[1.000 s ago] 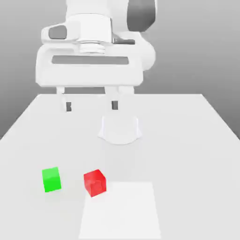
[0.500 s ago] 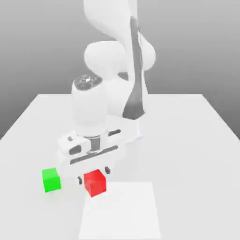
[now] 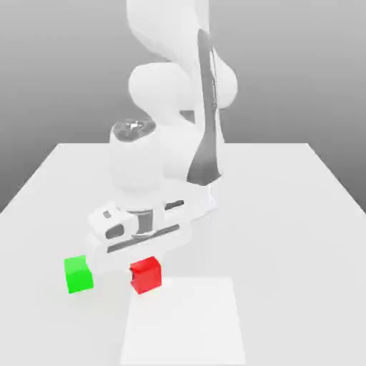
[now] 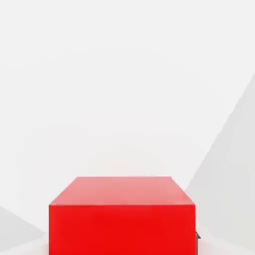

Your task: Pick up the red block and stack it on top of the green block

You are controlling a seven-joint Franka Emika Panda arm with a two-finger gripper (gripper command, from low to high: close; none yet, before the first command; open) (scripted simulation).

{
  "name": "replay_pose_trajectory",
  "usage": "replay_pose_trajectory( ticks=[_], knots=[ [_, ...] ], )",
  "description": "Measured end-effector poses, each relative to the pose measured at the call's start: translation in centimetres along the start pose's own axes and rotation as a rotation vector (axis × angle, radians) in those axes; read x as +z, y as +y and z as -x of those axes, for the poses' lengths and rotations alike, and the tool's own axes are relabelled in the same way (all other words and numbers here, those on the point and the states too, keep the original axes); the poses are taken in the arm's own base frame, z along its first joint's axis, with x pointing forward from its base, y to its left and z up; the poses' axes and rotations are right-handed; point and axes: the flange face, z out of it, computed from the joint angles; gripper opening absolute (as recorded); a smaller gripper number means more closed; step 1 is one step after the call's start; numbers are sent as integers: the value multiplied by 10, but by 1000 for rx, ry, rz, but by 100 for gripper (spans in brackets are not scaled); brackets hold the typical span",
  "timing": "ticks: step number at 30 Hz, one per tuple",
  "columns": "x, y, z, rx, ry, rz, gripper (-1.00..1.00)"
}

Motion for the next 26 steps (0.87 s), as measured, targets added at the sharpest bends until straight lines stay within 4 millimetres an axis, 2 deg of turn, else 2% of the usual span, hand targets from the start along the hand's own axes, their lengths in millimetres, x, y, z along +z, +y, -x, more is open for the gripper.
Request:
replay_pose_trajectory(
  ticks=[5, 7, 12, 15, 23, 24, 26],
  knots=[
    [-25, 3, 4, 16, -5, 1, -100],
    [-35, 29, -1, 139, -4, 2, -100],
    [-59, 124, -1, 544, -4, 2, -100],
    [-53, 139, -1, 609, -3, -3, -100],
    [-5, 141, 0, 617, -3, -1, -100],
    [1, 141, 1, 619, -4, 1, 100],
    [1, 141, 1, 619, -4, 1, 100]
  ],
)
